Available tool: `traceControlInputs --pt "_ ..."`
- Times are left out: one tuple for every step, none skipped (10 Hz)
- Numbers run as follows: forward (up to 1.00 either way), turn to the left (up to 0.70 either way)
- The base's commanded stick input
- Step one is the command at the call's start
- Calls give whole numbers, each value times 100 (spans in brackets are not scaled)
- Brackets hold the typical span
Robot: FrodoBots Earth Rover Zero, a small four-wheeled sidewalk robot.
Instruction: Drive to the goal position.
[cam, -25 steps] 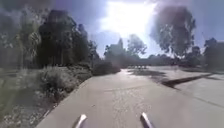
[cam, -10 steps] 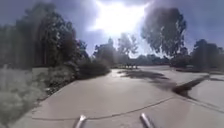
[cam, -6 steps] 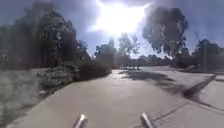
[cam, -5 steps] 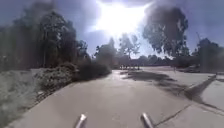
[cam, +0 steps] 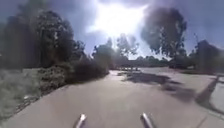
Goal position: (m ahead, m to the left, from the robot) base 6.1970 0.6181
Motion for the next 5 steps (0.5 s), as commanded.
traceControlInputs --pt "85 -34" --pt "85 -34" --pt "85 -34" --pt "85 -34" --pt "85 -34"
